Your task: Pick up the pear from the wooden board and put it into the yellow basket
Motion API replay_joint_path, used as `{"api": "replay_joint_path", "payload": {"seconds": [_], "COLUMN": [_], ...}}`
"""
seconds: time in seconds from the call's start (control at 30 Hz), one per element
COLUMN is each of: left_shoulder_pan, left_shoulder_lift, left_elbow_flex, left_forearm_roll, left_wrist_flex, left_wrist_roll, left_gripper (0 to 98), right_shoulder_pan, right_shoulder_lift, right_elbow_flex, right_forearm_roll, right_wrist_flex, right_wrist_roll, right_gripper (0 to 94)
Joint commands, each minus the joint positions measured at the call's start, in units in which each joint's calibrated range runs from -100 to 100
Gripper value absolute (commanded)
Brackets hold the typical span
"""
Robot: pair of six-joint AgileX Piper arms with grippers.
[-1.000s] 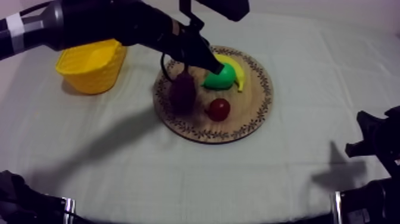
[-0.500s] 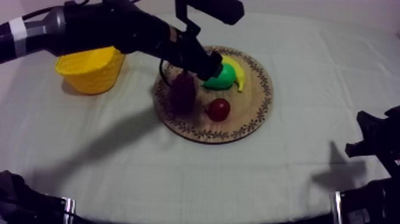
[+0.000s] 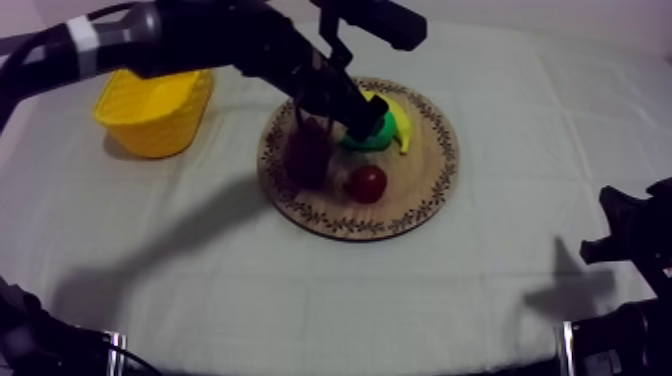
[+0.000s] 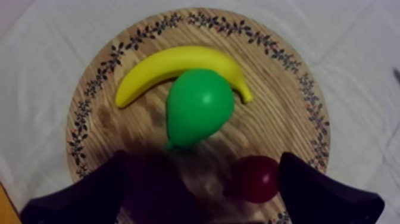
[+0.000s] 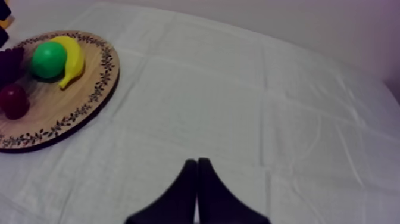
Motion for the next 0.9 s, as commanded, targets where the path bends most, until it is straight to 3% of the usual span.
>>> {"api": "replay_joint_path", "payload": {"seconds": [0.0,0.43,0.7,0.87], "left_shoulder_pan": [0.1,0.7,0.6,0.6], "left_shoulder_lift": [4.1,23.2,31.6,35.4], "left_elbow_flex": [-6.6,-33.6,-45.2,-50.7], "left_forearm_roll": [0.11,-1.71,-2.42,-3.54], "left_wrist_flex": [5.0,30.2,38.4,41.9], "left_wrist_roll": [-0.1,1.4,1.4,1.8], "left_gripper": [94.3,89.5,83.3,68.2], "right_shoulder_pan": [0.0,0.0,0.0,0.0], "right_shoulder_lift": [0.0,0.0,0.0,0.0], "right_elbow_flex": [0.0,0.0,0.0,0.0], "right_forearm_roll": [0.0,0.0,0.0,0.0], "right_wrist_flex": [0.0,0.0,0.0,0.0], "right_wrist_roll": [0.0,0.0,0.0,0.0], "right_gripper": [0.3,0.3,0.3,0.3]}}
